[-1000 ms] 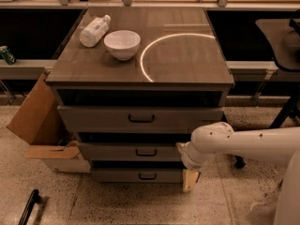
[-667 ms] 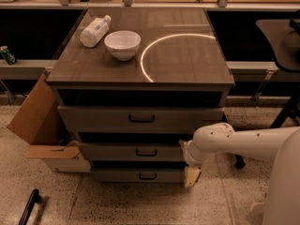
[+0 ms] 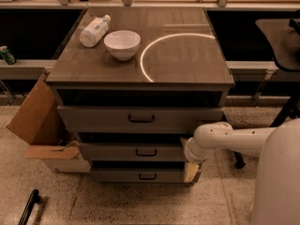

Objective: Open middle drawer

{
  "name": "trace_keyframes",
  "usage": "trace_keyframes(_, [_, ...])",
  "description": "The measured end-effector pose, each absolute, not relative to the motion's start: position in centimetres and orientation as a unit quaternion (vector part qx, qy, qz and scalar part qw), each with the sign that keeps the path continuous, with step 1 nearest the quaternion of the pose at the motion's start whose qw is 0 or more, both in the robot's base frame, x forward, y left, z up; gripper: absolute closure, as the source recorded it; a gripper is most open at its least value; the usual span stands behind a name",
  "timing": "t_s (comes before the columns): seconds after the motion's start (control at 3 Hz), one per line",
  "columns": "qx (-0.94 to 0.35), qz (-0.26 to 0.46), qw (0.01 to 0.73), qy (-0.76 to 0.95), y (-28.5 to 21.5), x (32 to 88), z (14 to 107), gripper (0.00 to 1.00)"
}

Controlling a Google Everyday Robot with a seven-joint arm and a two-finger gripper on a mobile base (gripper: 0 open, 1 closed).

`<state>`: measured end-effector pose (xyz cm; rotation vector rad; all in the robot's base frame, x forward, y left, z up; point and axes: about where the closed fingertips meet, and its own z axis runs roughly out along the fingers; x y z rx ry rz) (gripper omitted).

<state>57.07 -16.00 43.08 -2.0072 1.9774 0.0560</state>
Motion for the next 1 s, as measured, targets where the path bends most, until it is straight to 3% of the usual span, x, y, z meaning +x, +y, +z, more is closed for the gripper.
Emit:
trace_keyframes(0.33, [-0.697,0.027,0.162,0.698,-16.5,58.4,41.7,0.0])
trace_keyframes(1.0, [-0.69,0.039,0.151,0.707,-17.2,58.2,39.3,0.42])
